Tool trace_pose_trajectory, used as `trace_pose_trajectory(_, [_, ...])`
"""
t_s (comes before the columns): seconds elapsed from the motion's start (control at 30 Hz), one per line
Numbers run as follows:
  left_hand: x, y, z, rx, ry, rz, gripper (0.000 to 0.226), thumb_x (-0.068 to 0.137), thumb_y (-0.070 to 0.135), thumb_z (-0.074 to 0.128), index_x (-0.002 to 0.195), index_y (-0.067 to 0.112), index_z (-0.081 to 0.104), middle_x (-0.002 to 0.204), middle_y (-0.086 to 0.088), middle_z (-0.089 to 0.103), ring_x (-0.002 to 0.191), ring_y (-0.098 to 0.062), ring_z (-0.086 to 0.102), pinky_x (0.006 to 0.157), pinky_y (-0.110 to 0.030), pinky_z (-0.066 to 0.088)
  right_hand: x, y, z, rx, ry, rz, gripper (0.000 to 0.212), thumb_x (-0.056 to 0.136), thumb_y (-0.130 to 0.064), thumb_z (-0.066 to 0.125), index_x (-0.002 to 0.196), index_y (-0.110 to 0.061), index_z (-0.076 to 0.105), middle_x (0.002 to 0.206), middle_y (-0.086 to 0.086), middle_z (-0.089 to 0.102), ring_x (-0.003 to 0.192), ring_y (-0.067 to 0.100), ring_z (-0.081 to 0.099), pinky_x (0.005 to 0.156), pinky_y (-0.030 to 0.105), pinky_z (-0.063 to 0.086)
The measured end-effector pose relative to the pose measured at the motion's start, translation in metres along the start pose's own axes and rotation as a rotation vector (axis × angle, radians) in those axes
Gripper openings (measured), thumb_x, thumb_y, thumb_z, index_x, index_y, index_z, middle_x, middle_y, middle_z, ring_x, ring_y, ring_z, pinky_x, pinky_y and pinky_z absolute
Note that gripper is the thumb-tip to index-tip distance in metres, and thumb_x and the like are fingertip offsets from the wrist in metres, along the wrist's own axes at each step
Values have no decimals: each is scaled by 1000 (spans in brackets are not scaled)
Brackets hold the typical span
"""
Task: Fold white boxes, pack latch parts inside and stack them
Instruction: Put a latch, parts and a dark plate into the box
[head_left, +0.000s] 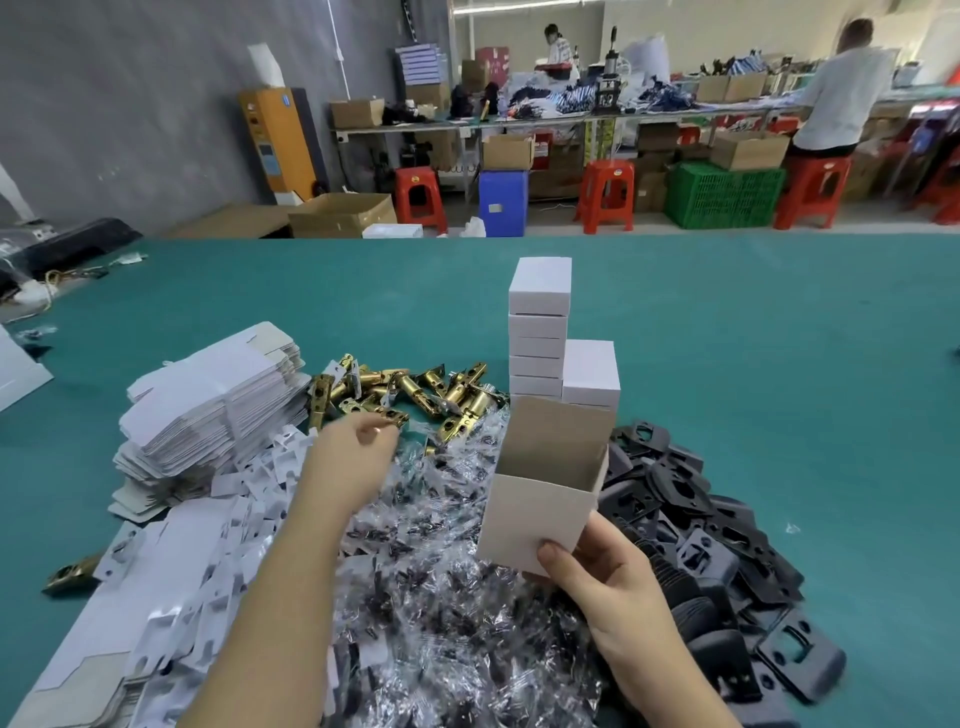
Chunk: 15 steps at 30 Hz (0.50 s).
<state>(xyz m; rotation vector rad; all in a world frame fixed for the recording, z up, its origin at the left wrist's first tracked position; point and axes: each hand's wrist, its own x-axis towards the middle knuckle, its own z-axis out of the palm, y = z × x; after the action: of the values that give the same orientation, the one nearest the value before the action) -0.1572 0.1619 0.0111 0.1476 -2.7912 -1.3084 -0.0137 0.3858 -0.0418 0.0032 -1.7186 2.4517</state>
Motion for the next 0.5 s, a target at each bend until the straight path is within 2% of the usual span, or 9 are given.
trace_pose_trajectory(0.07, [38,1,-5,96,72,-96,44,99,25,57,141,12,53,103,-3,67,59,-15,54,52,-28,47,0,0,1,-8,-4,11,36,78,-15,76,114,-21,77,114,10,77,104,21,73,86,31,60])
trace_pose_trajectory(0.13, [69,-1,-6,208,66,-201,44,98,20,57,138,3,51,97,-12,66,57,-20,52,50,-28,41,0,0,0,-12,-9,20,40,79,-15,76,118,-18,74,114,10,76,104,22,73,86,33,60])
trace_pose_trajectory(0.2, [91,-9,-3,220,30,-272,25,97,14,58,112,-6,58,75,-12,60,51,-23,49,48,-27,39,1,0,-1,-3,-20,28,41,80,-14,75,121,-13,71,115,11,76,103,21,73,85,32,60])
trace_pose_trajectory(0.23, [98,-13,-2,207,20,-308,16,96,12,59,96,-4,59,68,-11,56,50,-23,47,49,-28,40,1,0,0,-1,-27,33,41,81,-13,75,122,-12,70,114,11,76,102,21,73,84,32,60])
trace_pose_trajectory(0.3, [107,-20,1,167,30,-351,18,95,12,65,86,-2,58,64,-12,53,49,-24,44,50,-30,40,1,0,-1,-12,-41,36,42,81,-12,75,123,-10,70,113,12,76,98,20,72,81,32,60])
trace_pose_trajectory(0.4, [113,-23,6,115,72,-369,24,92,17,72,92,-3,59,64,-13,50,51,-24,42,51,-30,37,2,2,-1,-19,-52,41,44,82,-11,75,125,-10,69,114,13,75,95,21,70,79,35,60])
trace_pose_trajectory(0.5, [113,-21,11,88,94,-385,38,88,17,79,110,-8,60,78,-16,57,62,-27,51,57,-34,46,3,2,-1,-21,-58,44,44,82,-11,75,126,-11,69,115,12,75,97,19,70,82,35,59])
